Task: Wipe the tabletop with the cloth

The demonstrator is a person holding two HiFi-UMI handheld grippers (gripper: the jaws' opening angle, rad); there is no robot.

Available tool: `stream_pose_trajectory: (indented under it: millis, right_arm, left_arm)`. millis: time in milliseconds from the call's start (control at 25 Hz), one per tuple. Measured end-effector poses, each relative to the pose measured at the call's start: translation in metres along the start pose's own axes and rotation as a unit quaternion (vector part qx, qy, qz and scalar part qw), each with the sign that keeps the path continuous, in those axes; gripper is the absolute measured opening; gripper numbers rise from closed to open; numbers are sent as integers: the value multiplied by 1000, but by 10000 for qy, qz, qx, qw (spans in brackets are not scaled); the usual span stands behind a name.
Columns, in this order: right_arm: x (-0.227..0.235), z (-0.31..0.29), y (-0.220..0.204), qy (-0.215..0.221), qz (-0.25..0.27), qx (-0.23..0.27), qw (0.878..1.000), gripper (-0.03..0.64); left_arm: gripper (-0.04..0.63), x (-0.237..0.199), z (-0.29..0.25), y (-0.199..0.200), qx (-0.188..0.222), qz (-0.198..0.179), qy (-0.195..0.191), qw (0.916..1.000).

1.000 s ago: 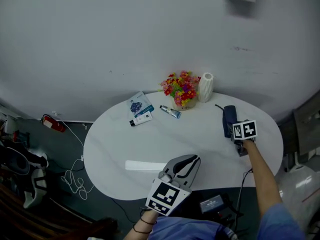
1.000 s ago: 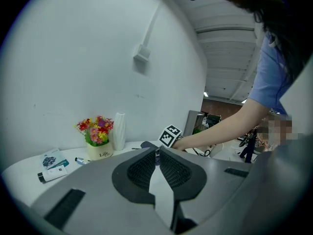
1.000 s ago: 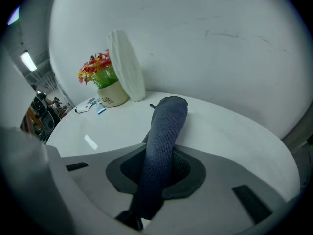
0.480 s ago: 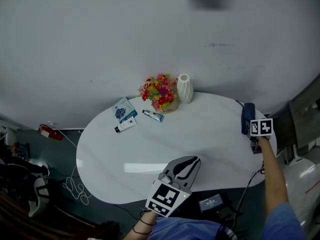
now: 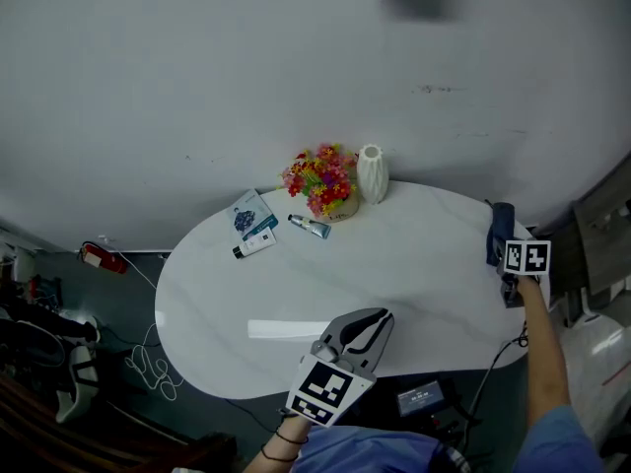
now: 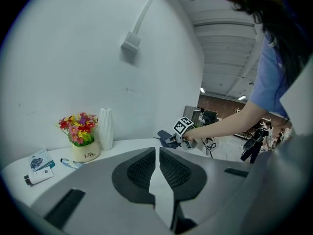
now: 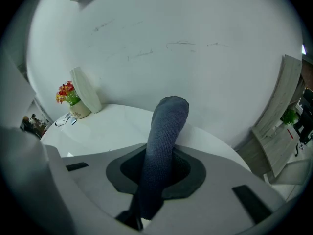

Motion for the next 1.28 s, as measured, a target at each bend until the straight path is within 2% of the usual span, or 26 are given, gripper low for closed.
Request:
stream_pose_trajectory:
  millis: [200, 320, 520, 720, 1000, 1280]
  right_arm:
    - [-48, 12, -8, 162, 525, 31, 9985, 71]
    - [-90, 21, -15, 342, 669, 63, 9972, 71]
    - [-177, 33, -38, 765, 889, 42, 9931, 71]
    - [-282, 37, -88, 1341, 1129, -227, 9843, 71]
    - [-448, 36, -158, 2160, 1567, -553, 9622, 71]
    - [-610, 34, -225, 2938, 2054, -820, 9299, 71]
  left_arm:
    - [20, -17, 30, -19, -72, 41, 296, 9995]
    - [20, -29, 56, -34, -144, 33, 503, 9986]
    - [20, -52, 112, -64, -157, 213, 845, 9961]
    - [20, -81, 179, -101, -211, 430, 1233, 9912]
    - [20, -128, 278, -157, -348, 681, 1801, 9807]
    - [20, -168, 376, -201, -415, 938, 2499, 9628]
Point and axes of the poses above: the fingertips, and each gripper's own axes: z backward along the fingers, x to its right, y out of its top, the point moved 1 cm from there along z, backward along the fingers, and after that the axes turned 13 degrees about -z, right-handed, at the moved point
